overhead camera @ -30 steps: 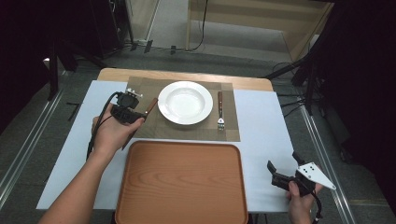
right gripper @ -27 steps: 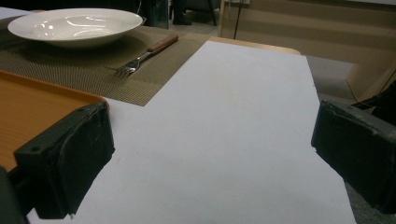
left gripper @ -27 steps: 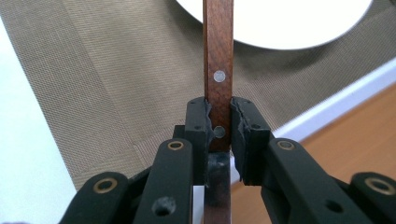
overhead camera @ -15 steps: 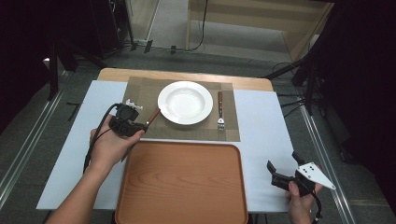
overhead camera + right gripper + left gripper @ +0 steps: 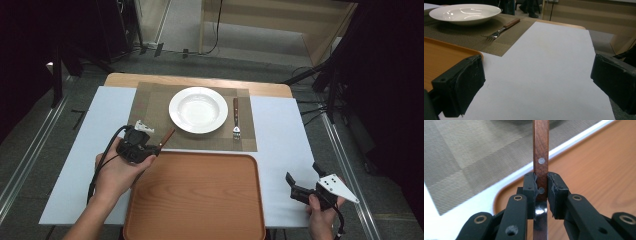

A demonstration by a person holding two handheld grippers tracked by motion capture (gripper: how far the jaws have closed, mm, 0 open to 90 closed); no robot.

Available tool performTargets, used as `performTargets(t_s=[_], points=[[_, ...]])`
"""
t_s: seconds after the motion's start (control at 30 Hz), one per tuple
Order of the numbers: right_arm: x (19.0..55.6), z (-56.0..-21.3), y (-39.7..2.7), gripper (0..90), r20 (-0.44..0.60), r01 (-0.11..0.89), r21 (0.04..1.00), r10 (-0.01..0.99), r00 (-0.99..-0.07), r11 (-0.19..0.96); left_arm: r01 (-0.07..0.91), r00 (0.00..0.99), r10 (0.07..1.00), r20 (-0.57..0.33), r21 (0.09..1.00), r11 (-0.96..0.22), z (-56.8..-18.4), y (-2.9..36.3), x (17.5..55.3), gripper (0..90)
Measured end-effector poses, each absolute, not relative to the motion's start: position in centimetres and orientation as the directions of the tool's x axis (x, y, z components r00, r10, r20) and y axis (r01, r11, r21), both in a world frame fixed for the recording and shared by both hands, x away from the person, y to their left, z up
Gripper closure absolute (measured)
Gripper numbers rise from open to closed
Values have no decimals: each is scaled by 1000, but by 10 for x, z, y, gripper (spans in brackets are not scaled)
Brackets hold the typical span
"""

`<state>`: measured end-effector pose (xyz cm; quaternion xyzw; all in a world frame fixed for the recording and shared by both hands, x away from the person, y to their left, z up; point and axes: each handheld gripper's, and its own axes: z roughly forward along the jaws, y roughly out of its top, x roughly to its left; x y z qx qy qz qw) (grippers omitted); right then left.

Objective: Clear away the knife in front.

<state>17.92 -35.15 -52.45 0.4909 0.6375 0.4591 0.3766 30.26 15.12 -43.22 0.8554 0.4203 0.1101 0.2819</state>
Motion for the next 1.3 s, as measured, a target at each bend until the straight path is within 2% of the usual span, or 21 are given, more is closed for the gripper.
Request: performTargets(t_s=[0.63, 1.17, 1.3], points=[[179, -525, -351, 0, -29, 281, 955, 972, -234, 96, 653, 650, 755, -81, 566, -502, -454, 145, 265, 759], [179, -525, -351, 0, -34, 285, 953, 972, -231, 101, 728, 606, 767, -210, 535, -429, -485, 157, 252, 760], [179, -525, -350, 0, -35, 286, 953, 972, -231, 102, 737, 592, 776, -217, 536, -411, -489, 162, 250, 759]])
